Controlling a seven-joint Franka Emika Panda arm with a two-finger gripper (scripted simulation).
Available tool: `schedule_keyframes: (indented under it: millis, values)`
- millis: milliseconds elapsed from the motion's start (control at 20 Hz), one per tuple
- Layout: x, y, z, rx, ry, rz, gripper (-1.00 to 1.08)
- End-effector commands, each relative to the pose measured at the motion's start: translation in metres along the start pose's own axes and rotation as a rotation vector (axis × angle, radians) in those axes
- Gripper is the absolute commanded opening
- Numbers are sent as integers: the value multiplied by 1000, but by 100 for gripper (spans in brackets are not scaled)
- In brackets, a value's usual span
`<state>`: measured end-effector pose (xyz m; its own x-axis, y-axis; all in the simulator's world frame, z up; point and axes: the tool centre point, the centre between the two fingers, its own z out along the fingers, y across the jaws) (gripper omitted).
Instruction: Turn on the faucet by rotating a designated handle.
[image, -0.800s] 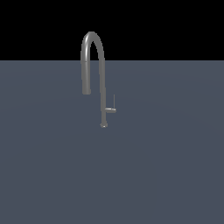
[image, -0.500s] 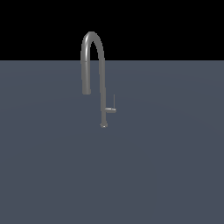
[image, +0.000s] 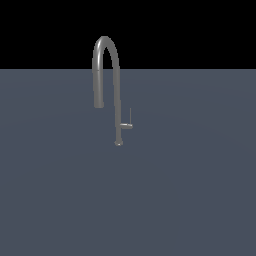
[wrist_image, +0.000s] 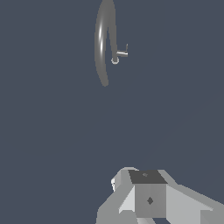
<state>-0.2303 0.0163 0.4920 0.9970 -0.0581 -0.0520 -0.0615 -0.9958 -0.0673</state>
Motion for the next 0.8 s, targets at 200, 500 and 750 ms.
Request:
schedule_keyframes:
  millis: [200, 500, 750]
  values:
    - [33, -2, 8, 87, -71, 91, -100]
    - [70, -1, 20, 187, -153, 196, -100]
    - [101, 1, 33, 276, -224, 288, -100]
